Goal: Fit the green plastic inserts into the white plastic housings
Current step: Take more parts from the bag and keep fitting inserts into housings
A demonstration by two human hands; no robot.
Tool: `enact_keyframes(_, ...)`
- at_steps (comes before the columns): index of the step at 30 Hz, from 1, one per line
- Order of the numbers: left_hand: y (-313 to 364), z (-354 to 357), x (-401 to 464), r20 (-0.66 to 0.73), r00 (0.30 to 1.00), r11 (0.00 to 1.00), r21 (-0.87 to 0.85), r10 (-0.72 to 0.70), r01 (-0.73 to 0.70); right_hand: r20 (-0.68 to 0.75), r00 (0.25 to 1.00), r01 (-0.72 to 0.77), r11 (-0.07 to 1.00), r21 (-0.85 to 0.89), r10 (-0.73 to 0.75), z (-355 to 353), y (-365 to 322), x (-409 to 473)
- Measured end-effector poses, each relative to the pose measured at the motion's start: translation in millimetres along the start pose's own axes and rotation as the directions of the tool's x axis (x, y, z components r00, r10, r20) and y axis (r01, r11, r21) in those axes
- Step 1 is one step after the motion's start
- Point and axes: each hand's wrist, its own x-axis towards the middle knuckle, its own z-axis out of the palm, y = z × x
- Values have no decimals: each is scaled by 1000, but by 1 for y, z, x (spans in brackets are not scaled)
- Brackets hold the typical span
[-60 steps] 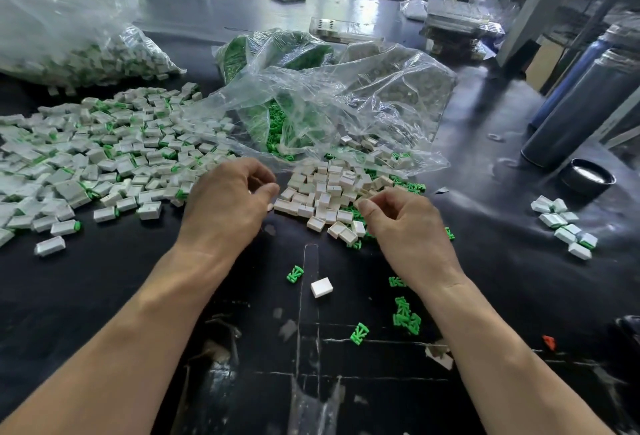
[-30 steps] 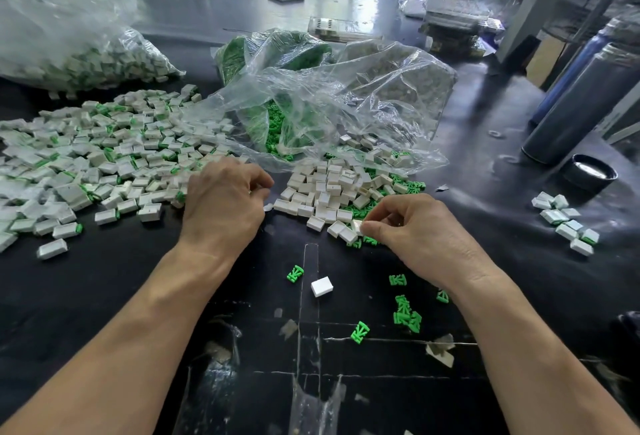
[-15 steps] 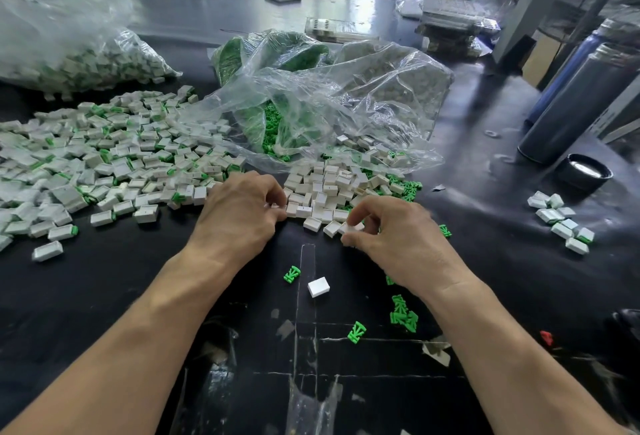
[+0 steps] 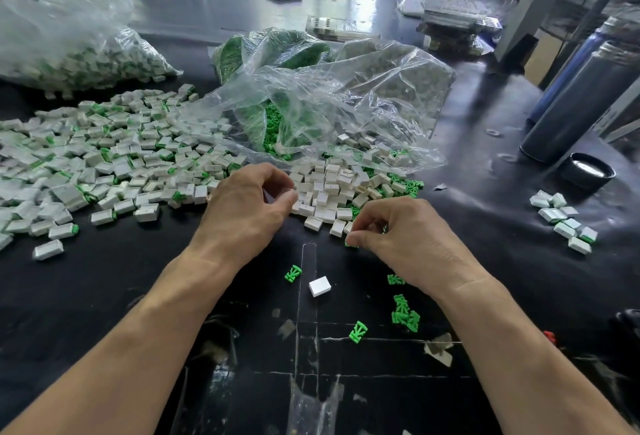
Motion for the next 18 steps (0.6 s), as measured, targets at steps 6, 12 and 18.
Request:
enact_keyframes(6, 5, 3, -3, 43, 996, 928, -363, -76, 87, 1, 1000, 11, 997, -83, -11, -3, -3, 0)
enact_keyframes(12, 10, 7, -4, 125, 988, 814, -562, -93, 147, 9, 1000, 17, 994, -106, -16, -2, -3, -1)
enact_keyframes(18, 13, 7, -4, 188, 980, 715, -677, -65, 177, 30, 1000, -1, 985, -174, 7, 1, -5, 1)
